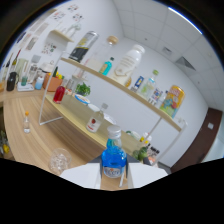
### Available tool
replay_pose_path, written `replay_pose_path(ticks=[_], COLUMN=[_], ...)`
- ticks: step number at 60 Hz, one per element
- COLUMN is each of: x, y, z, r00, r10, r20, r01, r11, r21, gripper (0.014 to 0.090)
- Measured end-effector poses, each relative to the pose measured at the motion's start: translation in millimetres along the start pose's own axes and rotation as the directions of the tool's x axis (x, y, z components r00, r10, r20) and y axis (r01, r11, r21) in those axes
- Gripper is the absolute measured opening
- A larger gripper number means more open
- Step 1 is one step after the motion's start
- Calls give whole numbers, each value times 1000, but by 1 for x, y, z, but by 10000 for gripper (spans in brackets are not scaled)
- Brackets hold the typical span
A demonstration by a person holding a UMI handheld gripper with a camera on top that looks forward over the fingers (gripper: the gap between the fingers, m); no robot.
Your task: Make me a cup of Mount Fuji.
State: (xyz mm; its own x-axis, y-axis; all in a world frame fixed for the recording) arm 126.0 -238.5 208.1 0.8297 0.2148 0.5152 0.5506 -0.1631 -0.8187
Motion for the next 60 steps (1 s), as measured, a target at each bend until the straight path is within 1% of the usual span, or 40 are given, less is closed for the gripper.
replay_pose_path(ticks=[4, 8, 10, 15, 19, 29, 32, 37, 47, 51, 60], x=[11, 24, 28, 34, 34, 30, 28, 25, 18, 18, 18], y=[27, 58, 77, 122, 150, 203, 211, 225, 236, 235, 238], z=[-4, -2, 2, 15, 25, 40, 38, 42, 38, 36, 30], r00=[983, 943, 924, 893, 865, 823, 811, 808, 825, 832, 823], r10=[185, 332, 382, 446, 498, 562, 577, 582, 559, 549, 561], r20=[8, -13, -17, -56, -68, -85, -95, -94, -79, -79, -91], r01=[-185, -332, -382, -449, -501, -560, -575, -576, -545, -538, -554], r11=[982, 941, 921, 882, 846, 778, 758, 745, 753, 766, 756], r21=[-26, -57, -82, -143, -183, -284, -307, -337, -370, -351, -350], gripper=[355, 355, 355, 354, 354, 353, 354, 353, 359, 361, 364])
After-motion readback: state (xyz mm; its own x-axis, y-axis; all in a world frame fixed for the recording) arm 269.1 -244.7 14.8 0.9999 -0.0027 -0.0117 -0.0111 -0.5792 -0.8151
